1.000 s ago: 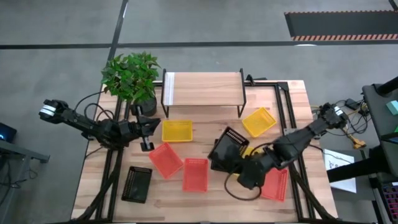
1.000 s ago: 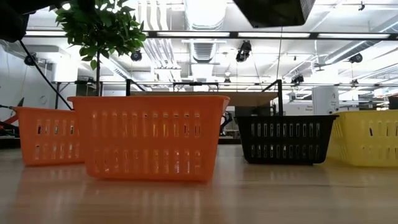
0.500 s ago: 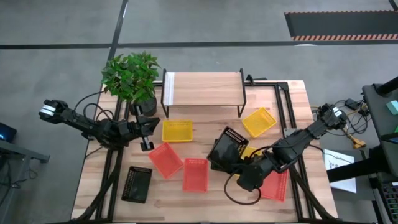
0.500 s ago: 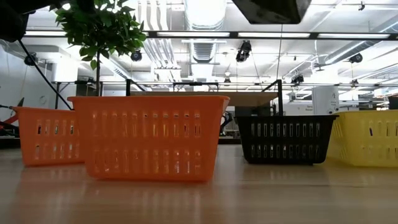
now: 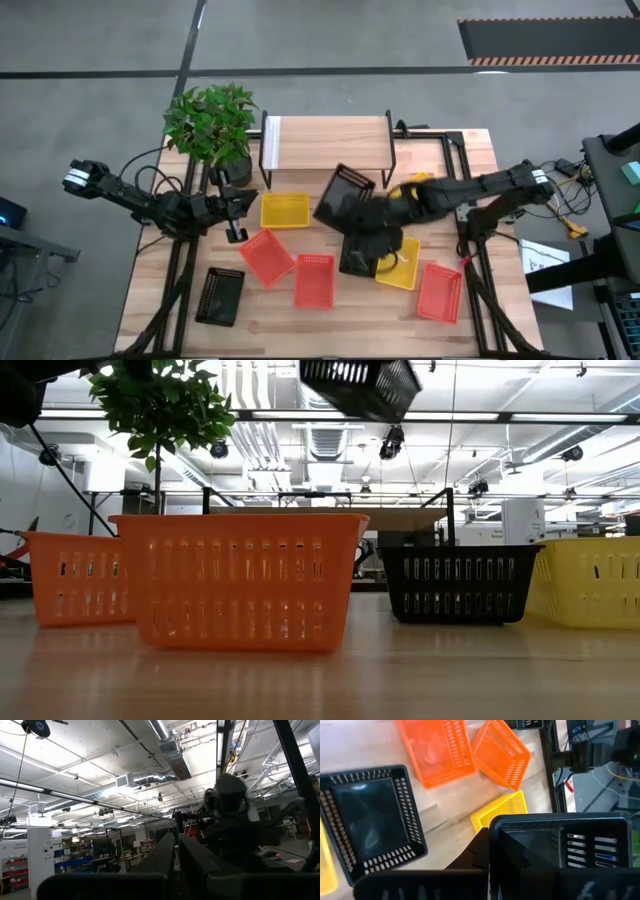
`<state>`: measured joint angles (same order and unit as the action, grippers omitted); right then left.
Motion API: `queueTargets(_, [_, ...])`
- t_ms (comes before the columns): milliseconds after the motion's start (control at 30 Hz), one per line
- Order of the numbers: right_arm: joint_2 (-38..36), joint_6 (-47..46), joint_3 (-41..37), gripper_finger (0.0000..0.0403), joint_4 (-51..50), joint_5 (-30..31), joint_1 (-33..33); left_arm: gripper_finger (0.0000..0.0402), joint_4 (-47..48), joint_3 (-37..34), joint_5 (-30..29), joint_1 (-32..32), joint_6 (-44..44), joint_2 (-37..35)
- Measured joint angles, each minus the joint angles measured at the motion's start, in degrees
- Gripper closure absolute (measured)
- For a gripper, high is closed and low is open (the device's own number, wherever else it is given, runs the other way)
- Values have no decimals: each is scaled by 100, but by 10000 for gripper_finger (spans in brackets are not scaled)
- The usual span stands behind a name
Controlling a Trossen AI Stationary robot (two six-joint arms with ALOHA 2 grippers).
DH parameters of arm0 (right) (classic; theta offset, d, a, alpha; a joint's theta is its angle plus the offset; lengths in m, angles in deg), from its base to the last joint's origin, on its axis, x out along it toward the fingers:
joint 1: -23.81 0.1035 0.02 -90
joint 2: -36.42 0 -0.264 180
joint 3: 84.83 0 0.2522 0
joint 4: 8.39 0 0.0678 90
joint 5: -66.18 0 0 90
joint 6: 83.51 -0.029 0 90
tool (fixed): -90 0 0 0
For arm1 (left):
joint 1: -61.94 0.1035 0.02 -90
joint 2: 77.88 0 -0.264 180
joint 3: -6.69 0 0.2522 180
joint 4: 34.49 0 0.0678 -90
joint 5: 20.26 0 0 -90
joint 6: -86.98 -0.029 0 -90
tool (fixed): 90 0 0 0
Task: Stack baskets on shelf by color
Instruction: Put the top right black bin on the shelf
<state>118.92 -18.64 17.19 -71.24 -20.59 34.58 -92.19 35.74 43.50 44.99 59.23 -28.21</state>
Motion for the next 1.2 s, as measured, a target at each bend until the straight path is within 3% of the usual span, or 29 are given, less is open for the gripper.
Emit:
queueTargets(367, [0,603,29,394,43,-1123,-1354,391,-4,-44,0,1,24,2])
queueTargets(967, [0,760,25,394,176,-1117,-1557,391,-6,-44,0,0,29,2])
queueTargets(1200, [49,704,22,394,195,-755,-1557,391,-4,-44,0,1,29,2])
